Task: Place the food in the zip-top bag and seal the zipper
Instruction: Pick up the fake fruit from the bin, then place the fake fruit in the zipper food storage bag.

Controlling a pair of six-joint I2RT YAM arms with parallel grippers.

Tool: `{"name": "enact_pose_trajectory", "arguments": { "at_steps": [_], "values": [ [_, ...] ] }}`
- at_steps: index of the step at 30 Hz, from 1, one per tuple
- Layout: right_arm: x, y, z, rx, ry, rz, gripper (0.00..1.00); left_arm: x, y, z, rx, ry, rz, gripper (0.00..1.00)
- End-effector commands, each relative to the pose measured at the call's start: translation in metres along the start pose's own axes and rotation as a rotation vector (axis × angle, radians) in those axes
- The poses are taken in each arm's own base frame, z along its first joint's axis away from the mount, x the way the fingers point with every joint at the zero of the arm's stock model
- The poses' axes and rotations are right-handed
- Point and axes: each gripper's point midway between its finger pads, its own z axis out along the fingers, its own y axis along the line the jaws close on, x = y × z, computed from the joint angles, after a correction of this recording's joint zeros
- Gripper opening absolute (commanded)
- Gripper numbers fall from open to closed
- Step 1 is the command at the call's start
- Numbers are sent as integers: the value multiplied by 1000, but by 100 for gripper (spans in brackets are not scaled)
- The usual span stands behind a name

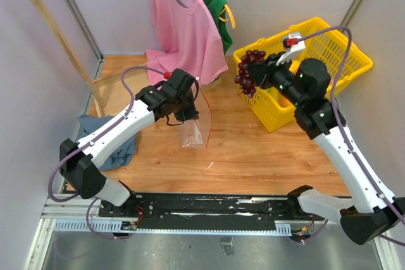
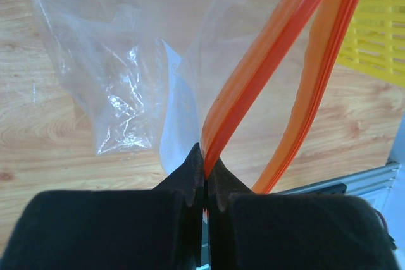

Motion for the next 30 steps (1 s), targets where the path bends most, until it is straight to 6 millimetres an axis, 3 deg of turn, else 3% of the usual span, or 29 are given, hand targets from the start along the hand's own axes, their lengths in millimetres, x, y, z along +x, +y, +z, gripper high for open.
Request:
{"name": "enact_pose_trajectory", "arguments": {
  "at_steps": [1,7,12,20,30],
  "values": [
    [-20,58,-3,-178,-160,81,1,-4,-17,-14,95,-25,-54,0],
    [-1,111,-2,-330,-204,108,1,1,-29,-16,165,-3,-96,0],
    [27,130,4,-409,-177,106,1,4,-31,-16,185,3,-113,0],
    [94,134,18,-439,-105,85,1,10,-30,-18,209,15,-118,0],
    [168,109,28,-362,-1,-26,1,4,-27,-32,208,-19,-85,0]
  ]
}}
